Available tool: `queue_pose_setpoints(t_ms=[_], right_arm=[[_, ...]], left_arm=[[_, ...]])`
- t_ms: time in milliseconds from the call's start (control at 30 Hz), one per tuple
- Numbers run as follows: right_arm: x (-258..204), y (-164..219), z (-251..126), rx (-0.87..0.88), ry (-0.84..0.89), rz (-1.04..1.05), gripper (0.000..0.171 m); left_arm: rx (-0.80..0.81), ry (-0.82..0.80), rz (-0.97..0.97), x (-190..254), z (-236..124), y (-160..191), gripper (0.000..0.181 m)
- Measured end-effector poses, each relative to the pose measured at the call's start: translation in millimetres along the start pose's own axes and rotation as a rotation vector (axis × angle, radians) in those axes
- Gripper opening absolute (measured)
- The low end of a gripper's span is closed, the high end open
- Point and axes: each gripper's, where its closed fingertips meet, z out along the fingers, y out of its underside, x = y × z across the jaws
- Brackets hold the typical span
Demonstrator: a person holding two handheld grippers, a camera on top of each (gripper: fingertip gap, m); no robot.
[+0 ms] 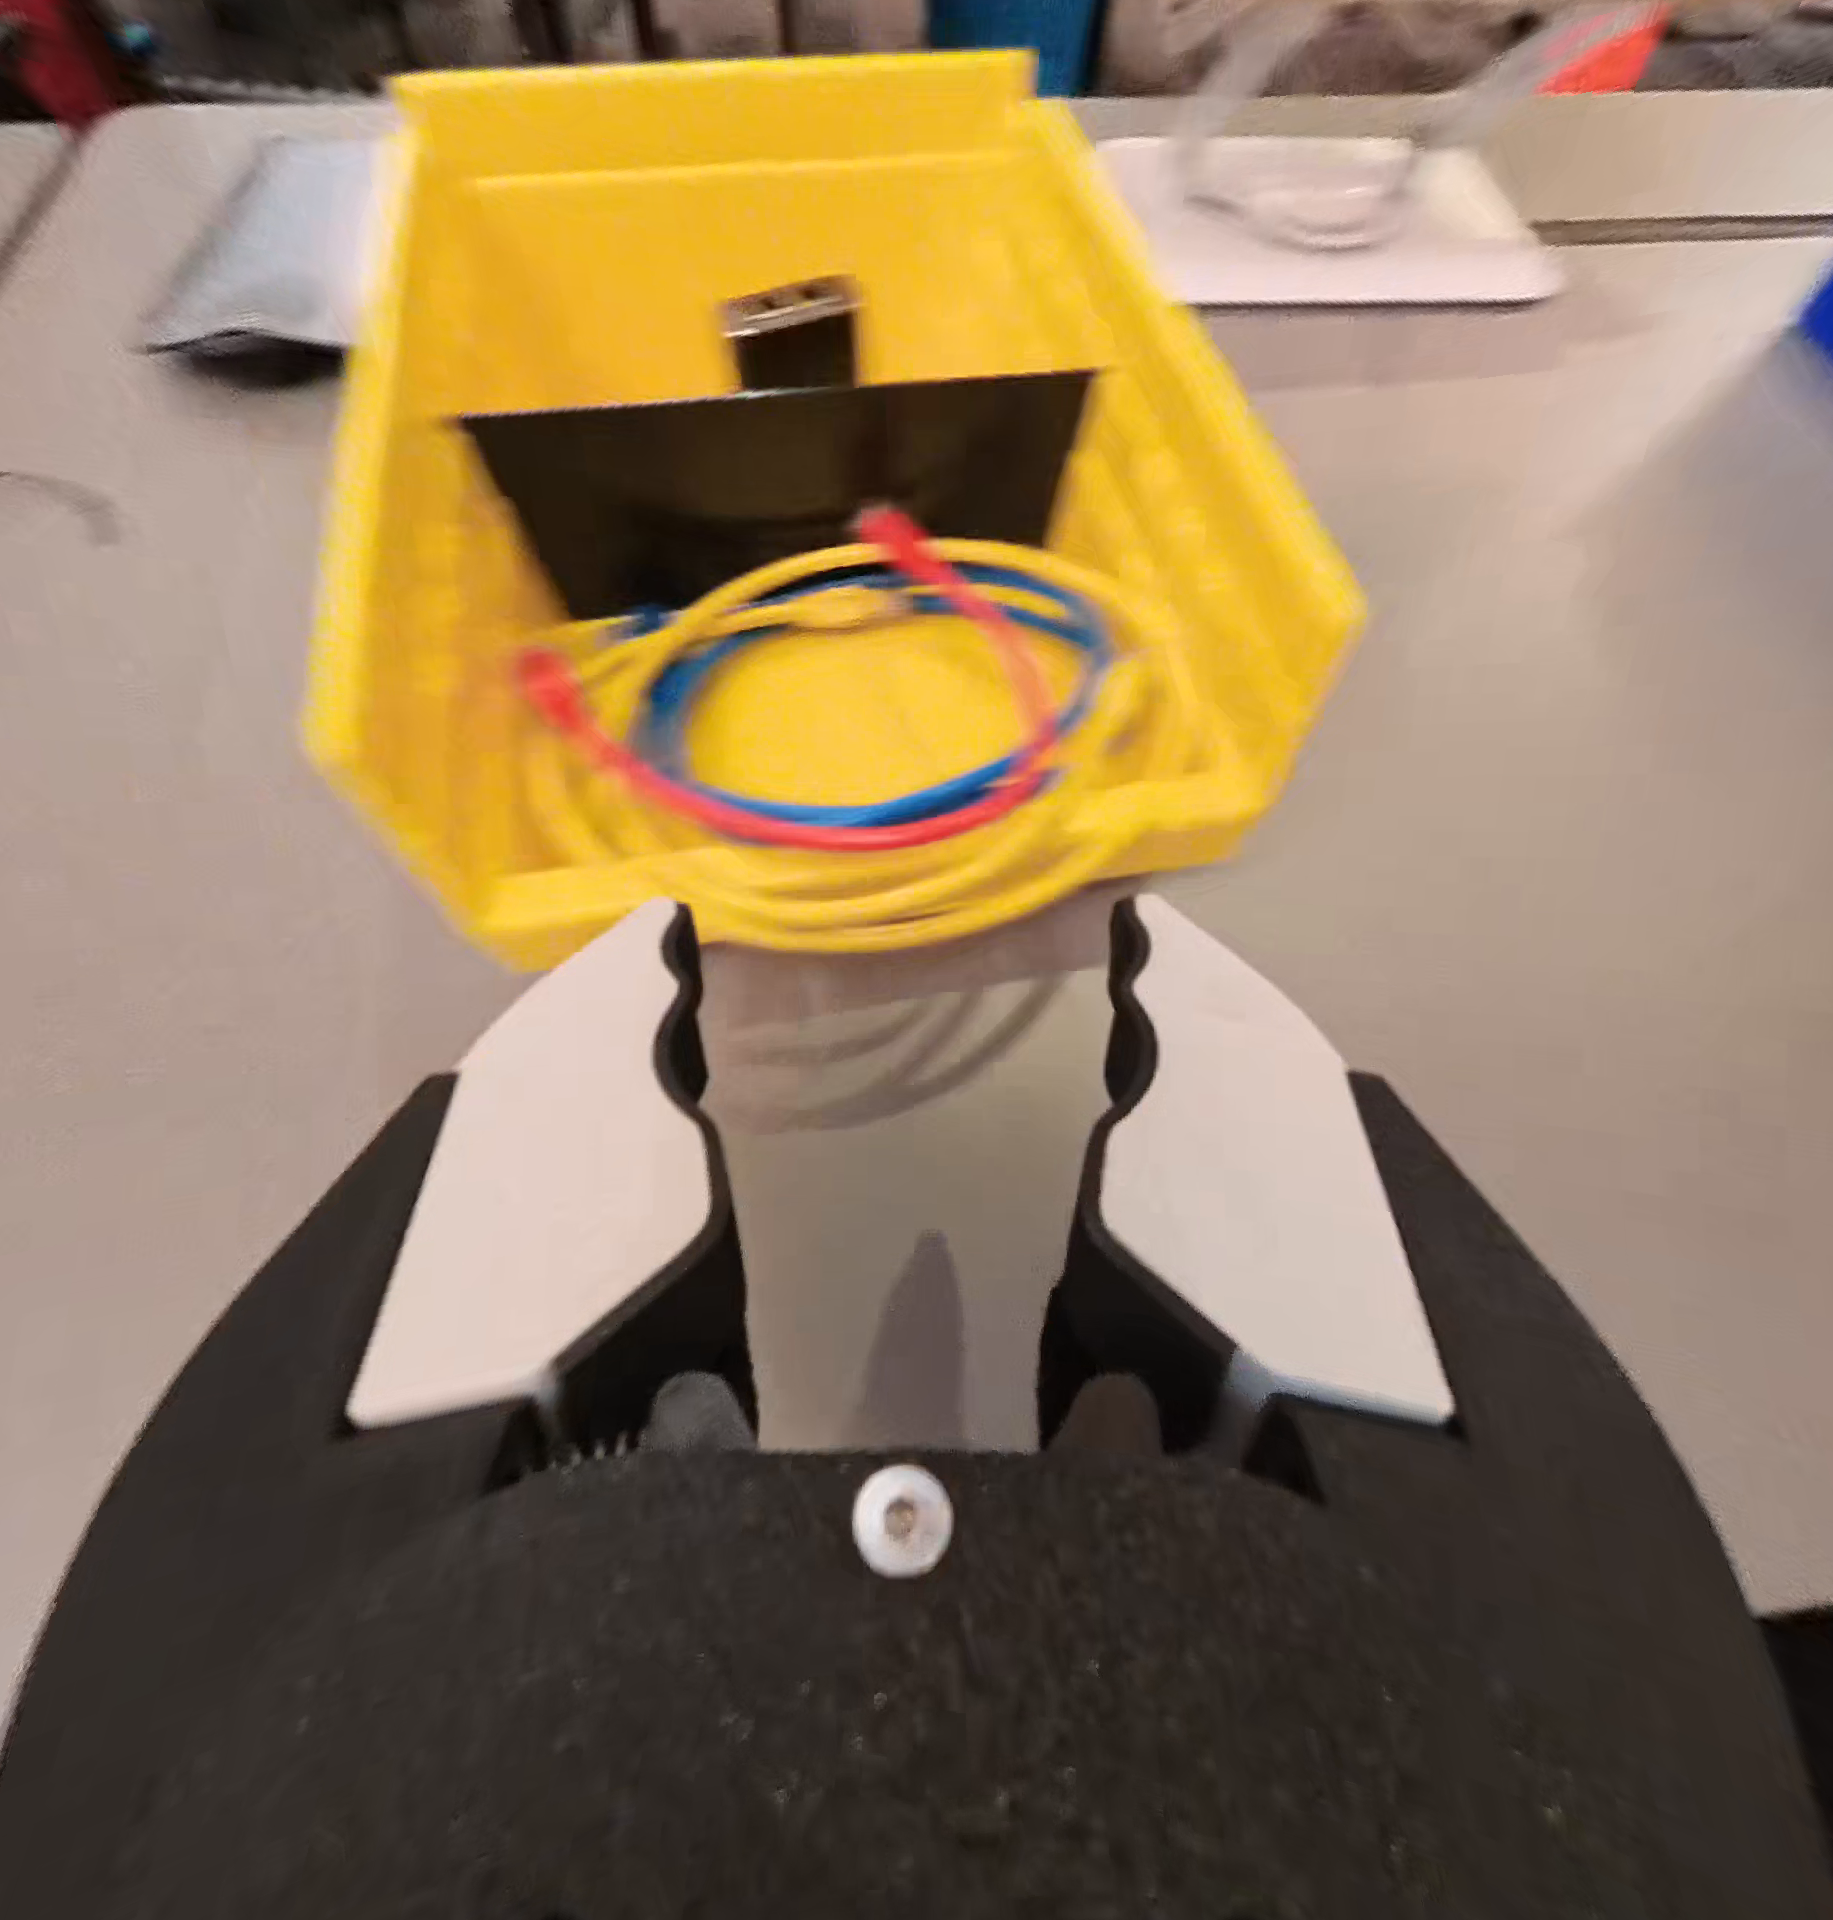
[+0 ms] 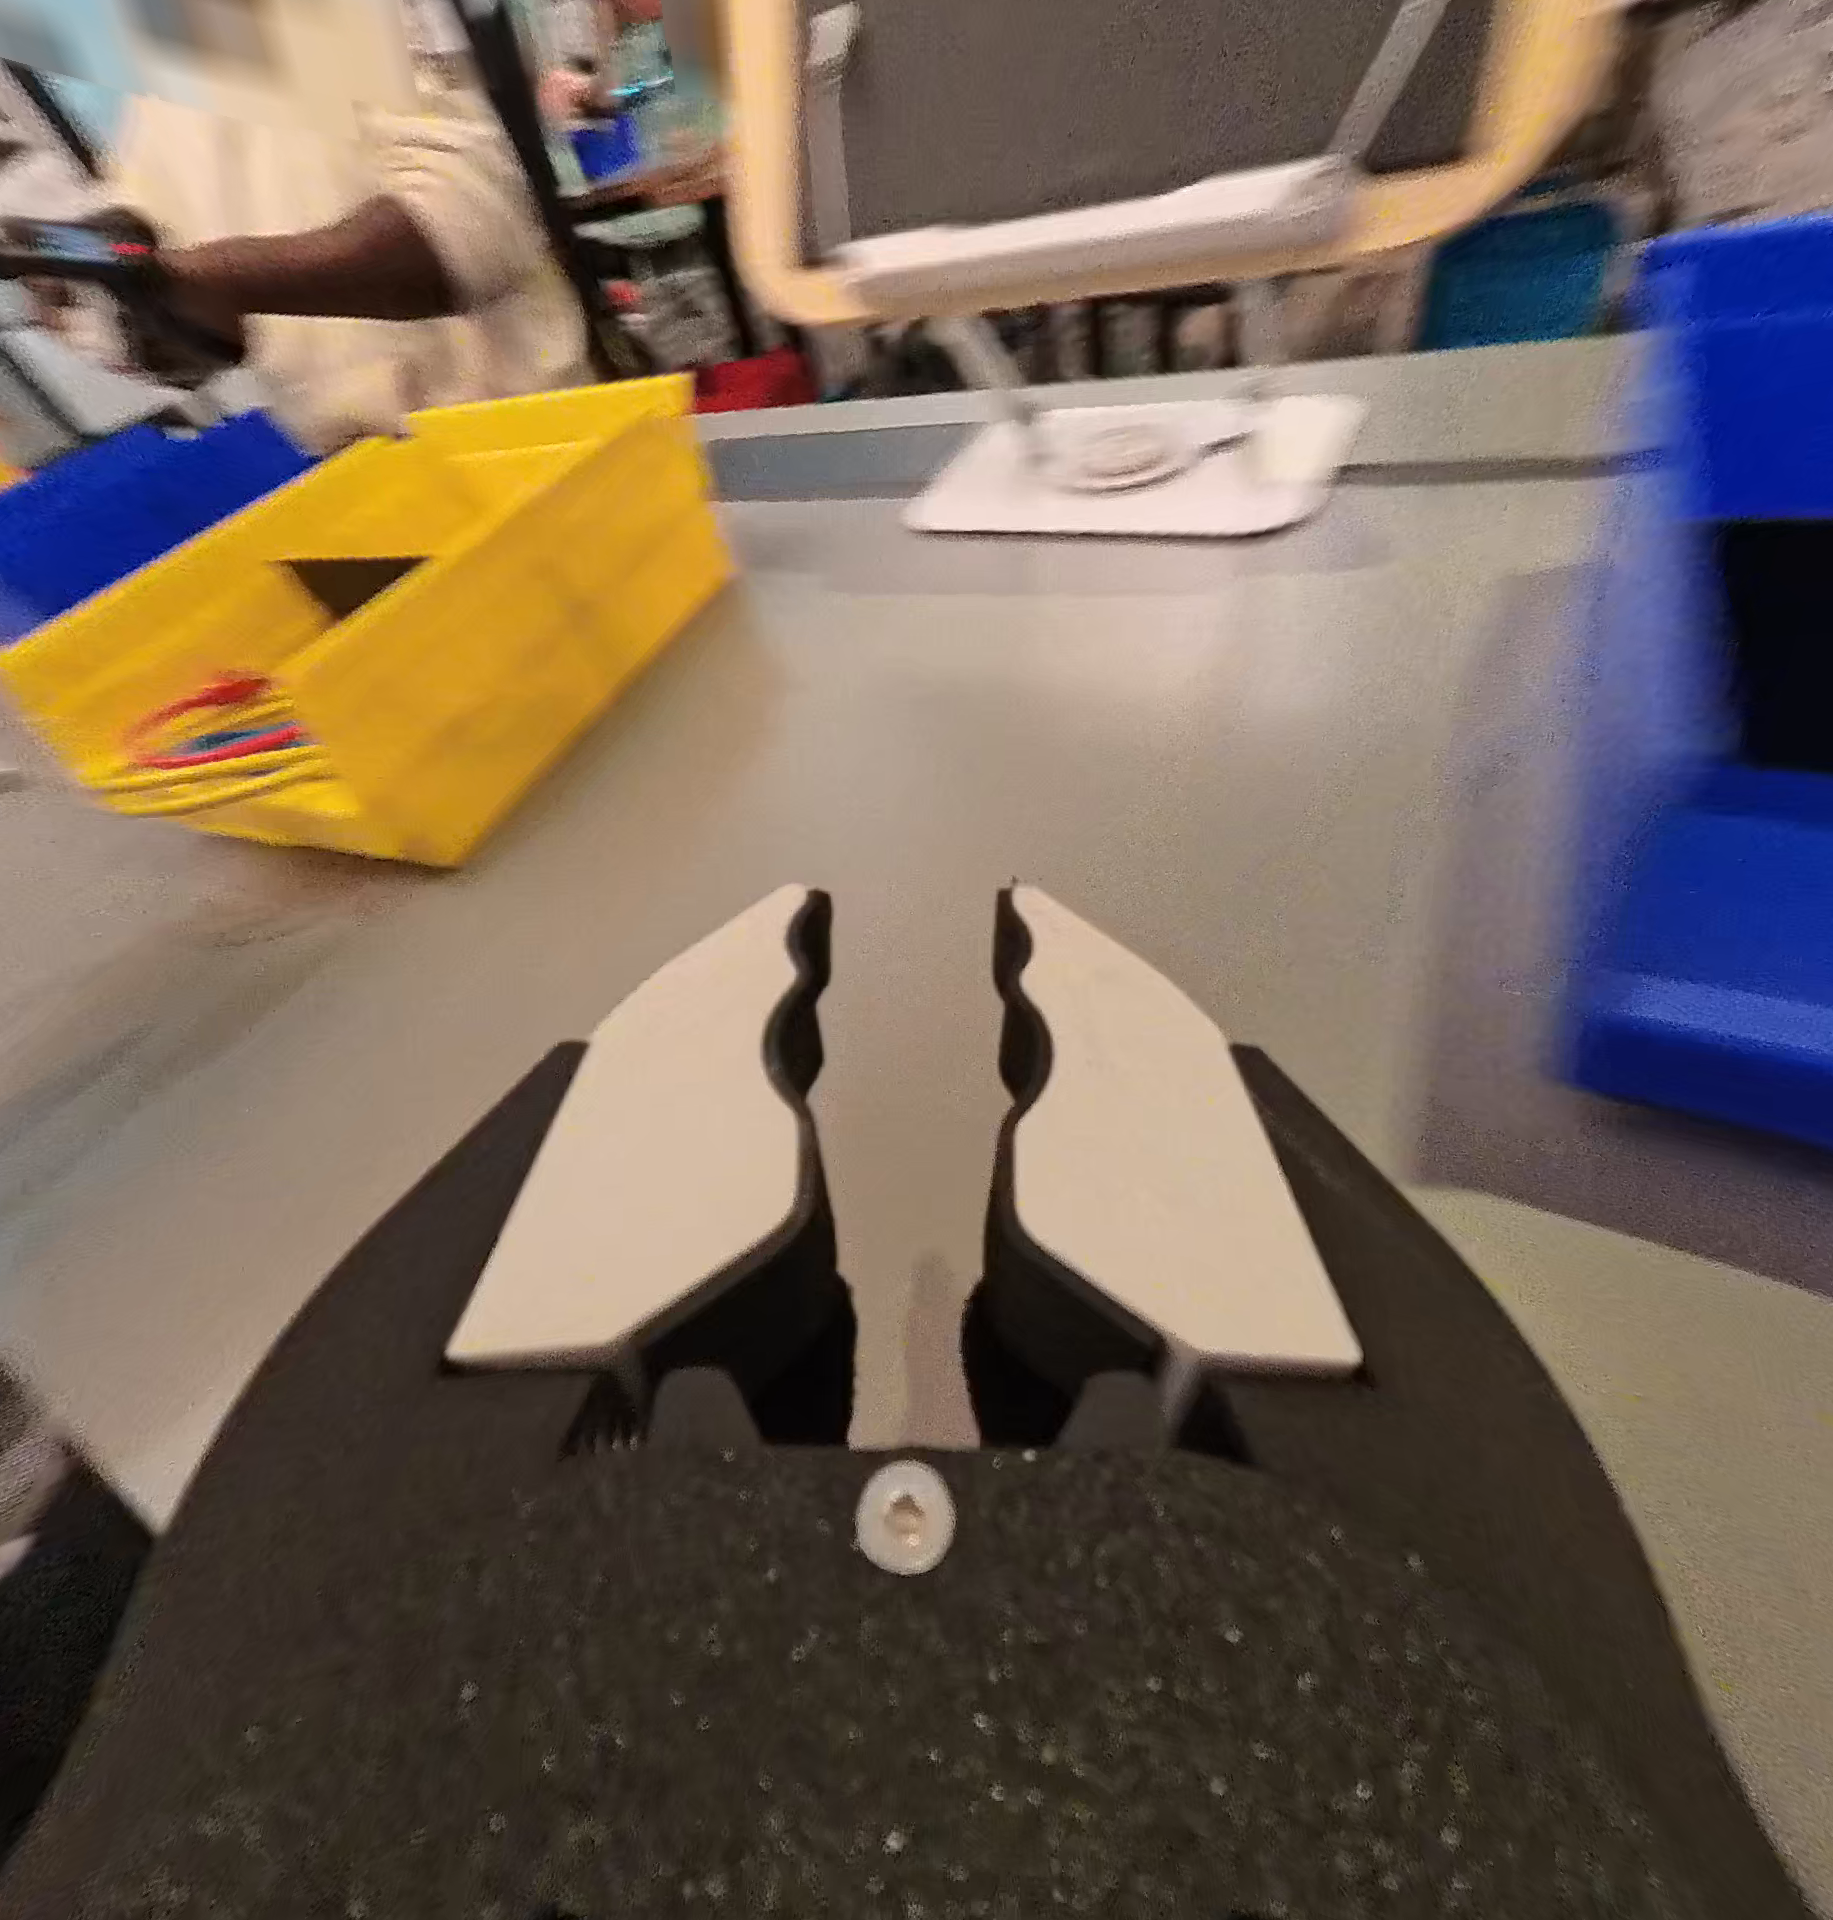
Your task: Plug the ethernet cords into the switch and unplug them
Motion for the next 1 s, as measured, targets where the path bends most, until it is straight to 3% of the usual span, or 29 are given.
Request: queue_pose_setpoints(t_ms=[133,200,300,333,367,400,433,500,567,633,700,833,867,900,1000], right_arm=[[-98,26,69,-0.103,-0.124,-0.014,0.032],[-140,29,103,-0.151,-0.142,-0.044,0.031],[-187,13,151,-0.086,-0.146,-0.082,0.039],[-192,15,166,-0.106,-0.103,-0.083,0.038],[-191,15,178,-0.122,-0.029,-0.068,0.008],[-195,20,187,-0.165,0.003,-0.065,0.01],[-196,24,193,-0.195,0.055,-0.058,0.0],[-200,26,196,-0.203,0.091,-0.058,0.0],[-211,18,184,-0.18,-0.008,-0.014,0.001],[-222,-2,164,-0.058,-0.108,0.067,0.013],[-229,0,156,-0.067,-0.099,0.012,0.029],[-232,14,183,-0.085,0.025,-0.156,0.044],[-227,17,191,-0.095,0.077,-0.17,0.036],[-221,20,199,-0.11,0.131,-0.163,0.015],[-229,24,208,-0.137,0.151,-0.154,0.009]], left_arm=[[0.001,-0.067,-0.027,-84,14,4,0.066],[0.009,-0.039,-0.057,-102,32,2,0.057],[0.01,-0.036,-0.094,-119,59,2,0.049],[0.005,-0.038,-0.094,-121,65,3,0.037],[0.008,-0.037,-0.092,-121,69,4,0.016],[0.016,-0.046,-0.09,-122,72,5,0.005],[0.024,-0.073,-0.075,-125,73,4,0.003],[0.01,-0.085,-0.071,-132,74,4,0.002],[-0.016,-0.037,-0.107,-133,73,4,0.003],[-0.022,-0.039,-0.08,-135,73,4,0.003],[-0.016,-0.053,-0.055,-134,73,4,0.002],[-0.001,-0.046,-0.068,-132,73,4,0.003],[-0.007,-0.04,-0.065,-133,73,5,0.003],[-0.014,-0.034,-0.065,-133,73,5,0.003],[-0.03,-0.071,-0.059,-145,70,5,0.002]])
